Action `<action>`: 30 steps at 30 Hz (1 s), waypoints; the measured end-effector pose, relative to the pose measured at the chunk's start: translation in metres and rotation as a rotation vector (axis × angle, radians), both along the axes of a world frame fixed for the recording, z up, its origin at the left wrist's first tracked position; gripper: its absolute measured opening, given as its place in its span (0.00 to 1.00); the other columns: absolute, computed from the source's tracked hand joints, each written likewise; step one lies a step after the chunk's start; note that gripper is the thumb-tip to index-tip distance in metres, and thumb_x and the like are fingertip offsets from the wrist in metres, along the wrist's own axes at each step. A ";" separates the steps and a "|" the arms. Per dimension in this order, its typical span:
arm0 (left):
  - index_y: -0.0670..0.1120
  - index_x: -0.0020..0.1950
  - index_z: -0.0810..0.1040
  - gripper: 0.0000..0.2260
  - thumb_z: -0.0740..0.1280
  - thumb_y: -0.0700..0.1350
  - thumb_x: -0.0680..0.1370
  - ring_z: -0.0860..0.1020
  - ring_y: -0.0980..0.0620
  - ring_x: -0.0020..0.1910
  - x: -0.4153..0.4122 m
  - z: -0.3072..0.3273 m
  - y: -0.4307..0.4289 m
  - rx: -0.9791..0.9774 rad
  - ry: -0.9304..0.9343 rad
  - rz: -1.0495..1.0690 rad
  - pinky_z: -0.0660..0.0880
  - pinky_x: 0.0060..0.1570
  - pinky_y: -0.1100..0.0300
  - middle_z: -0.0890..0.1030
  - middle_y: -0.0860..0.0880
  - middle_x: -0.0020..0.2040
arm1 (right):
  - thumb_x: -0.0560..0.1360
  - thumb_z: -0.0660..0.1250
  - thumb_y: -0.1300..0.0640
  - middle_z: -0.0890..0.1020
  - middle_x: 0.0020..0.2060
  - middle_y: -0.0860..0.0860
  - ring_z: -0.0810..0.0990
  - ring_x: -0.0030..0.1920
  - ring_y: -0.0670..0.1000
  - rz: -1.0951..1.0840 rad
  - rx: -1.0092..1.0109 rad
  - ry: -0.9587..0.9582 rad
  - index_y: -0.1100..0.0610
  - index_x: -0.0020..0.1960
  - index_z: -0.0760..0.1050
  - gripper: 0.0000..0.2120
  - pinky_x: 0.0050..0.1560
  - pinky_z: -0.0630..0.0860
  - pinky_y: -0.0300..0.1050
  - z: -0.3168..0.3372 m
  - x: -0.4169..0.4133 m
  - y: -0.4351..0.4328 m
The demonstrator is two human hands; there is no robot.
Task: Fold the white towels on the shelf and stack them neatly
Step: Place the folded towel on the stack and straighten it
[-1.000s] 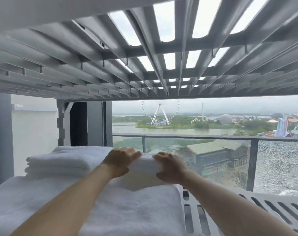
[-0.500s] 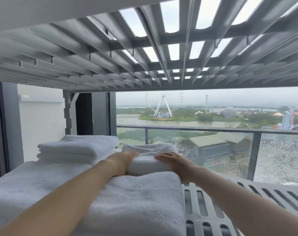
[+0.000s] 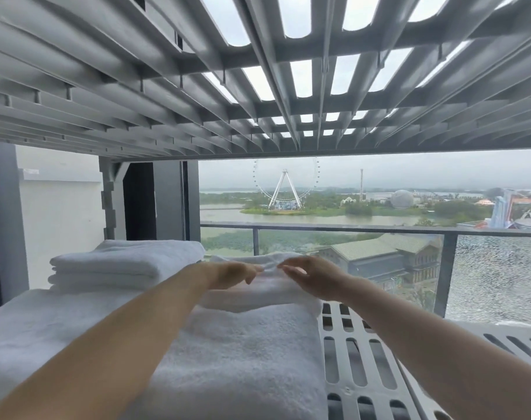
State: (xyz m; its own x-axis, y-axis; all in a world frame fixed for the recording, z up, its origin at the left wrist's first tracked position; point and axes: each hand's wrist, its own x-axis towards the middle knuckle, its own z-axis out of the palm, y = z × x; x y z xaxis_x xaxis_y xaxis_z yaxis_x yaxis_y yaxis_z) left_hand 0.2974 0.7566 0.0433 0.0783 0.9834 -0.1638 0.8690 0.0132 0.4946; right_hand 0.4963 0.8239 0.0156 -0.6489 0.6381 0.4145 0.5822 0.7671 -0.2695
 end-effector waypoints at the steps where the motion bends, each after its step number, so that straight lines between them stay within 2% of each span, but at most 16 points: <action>1: 0.58 0.71 0.63 0.22 0.52 0.52 0.77 0.56 0.53 0.73 0.005 -0.001 0.005 0.017 0.044 -0.001 0.44 0.73 0.46 0.60 0.54 0.75 | 0.79 0.55 0.49 0.77 0.62 0.50 0.75 0.60 0.51 -0.016 -0.005 0.003 0.49 0.62 0.74 0.15 0.56 0.70 0.46 0.003 -0.003 0.003; 3: 0.59 0.68 0.63 0.18 0.49 0.57 0.80 0.60 0.52 0.71 0.015 -0.001 0.016 0.031 0.087 0.005 0.48 0.72 0.48 0.64 0.50 0.73 | 0.79 0.55 0.52 0.77 0.62 0.50 0.75 0.60 0.52 -0.053 -0.032 0.003 0.49 0.62 0.74 0.15 0.57 0.70 0.47 0.009 -0.010 0.010; 5: 0.55 0.74 0.57 0.21 0.49 0.56 0.81 0.57 0.50 0.73 0.020 -0.002 0.024 0.036 0.070 -0.002 0.48 0.72 0.50 0.59 0.51 0.75 | 0.79 0.55 0.53 0.77 0.61 0.51 0.76 0.57 0.51 -0.078 -0.084 -0.005 0.49 0.60 0.75 0.14 0.54 0.71 0.45 0.011 -0.018 0.018; 7: 0.54 0.75 0.52 0.21 0.46 0.54 0.82 0.53 0.54 0.74 0.023 -0.003 0.035 0.055 0.129 -0.077 0.45 0.72 0.54 0.54 0.53 0.76 | 0.79 0.54 0.54 0.78 0.60 0.52 0.77 0.50 0.49 -0.093 -0.118 -0.017 0.49 0.58 0.77 0.15 0.47 0.70 0.41 0.010 -0.026 0.027; 10: 0.54 0.76 0.52 0.21 0.46 0.52 0.82 0.55 0.53 0.74 0.018 -0.006 0.048 0.122 0.263 -0.075 0.47 0.72 0.56 0.55 0.53 0.76 | 0.78 0.54 0.54 0.77 0.61 0.53 0.74 0.59 0.54 -0.109 -0.106 -0.047 0.50 0.59 0.76 0.15 0.52 0.66 0.42 0.011 -0.037 0.036; 14: 0.63 0.74 0.51 0.23 0.45 0.63 0.79 0.57 0.50 0.74 0.002 -0.014 0.060 0.146 0.409 -0.027 0.51 0.72 0.49 0.57 0.54 0.76 | 0.79 0.51 0.52 0.73 0.65 0.52 0.70 0.64 0.54 -0.096 -0.143 -0.124 0.50 0.64 0.72 0.17 0.59 0.64 0.45 0.010 -0.045 0.048; 17: 0.64 0.74 0.49 0.28 0.43 0.69 0.75 0.56 0.50 0.74 -0.007 -0.020 0.065 0.132 0.401 0.003 0.51 0.71 0.49 0.56 0.54 0.76 | 0.79 0.48 0.47 0.62 0.73 0.49 0.56 0.73 0.52 -0.094 -0.211 -0.205 0.45 0.71 0.62 0.20 0.71 0.50 0.50 0.000 -0.048 0.057; 20: 0.62 0.75 0.44 0.31 0.43 0.70 0.74 0.49 0.51 0.76 -0.012 -0.027 0.069 0.093 0.405 0.021 0.44 0.72 0.48 0.49 0.54 0.77 | 0.77 0.49 0.43 0.51 0.76 0.47 0.43 0.75 0.53 -0.161 -0.265 -0.264 0.43 0.74 0.53 0.25 0.72 0.39 0.54 -0.011 -0.047 0.064; 23: 0.62 0.75 0.44 0.32 0.43 0.71 0.73 0.49 0.51 0.76 -0.015 -0.036 0.072 0.122 0.476 0.045 0.45 0.71 0.43 0.49 0.54 0.77 | 0.76 0.50 0.42 0.48 0.76 0.47 0.41 0.75 0.53 -0.178 -0.255 -0.260 0.44 0.74 0.51 0.27 0.72 0.39 0.54 -0.018 -0.047 0.064; 27: 0.60 0.75 0.45 0.32 0.45 0.70 0.74 0.50 0.51 0.76 -0.020 -0.046 0.079 0.191 0.425 0.035 0.46 0.72 0.42 0.50 0.52 0.78 | 0.78 0.49 0.44 0.50 0.76 0.50 0.43 0.75 0.53 -0.156 -0.229 -0.257 0.48 0.75 0.51 0.27 0.72 0.40 0.49 -0.018 -0.049 0.062; 30: 0.66 0.73 0.41 0.28 0.48 0.67 0.76 0.48 0.50 0.76 -0.023 -0.052 0.078 0.317 0.394 0.028 0.47 0.71 0.40 0.45 0.53 0.78 | 0.78 0.50 0.47 0.53 0.76 0.51 0.45 0.75 0.53 -0.133 -0.203 -0.213 0.49 0.75 0.53 0.25 0.72 0.42 0.48 -0.019 -0.048 0.064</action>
State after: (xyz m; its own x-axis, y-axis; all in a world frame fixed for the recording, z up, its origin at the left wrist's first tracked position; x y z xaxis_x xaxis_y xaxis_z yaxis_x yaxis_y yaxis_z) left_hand 0.2743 0.8348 -0.0092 0.0436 0.9904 0.1311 0.9919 -0.0586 0.1126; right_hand 0.4483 0.8882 -0.0036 -0.6127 0.7788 0.1345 0.7334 0.6237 -0.2705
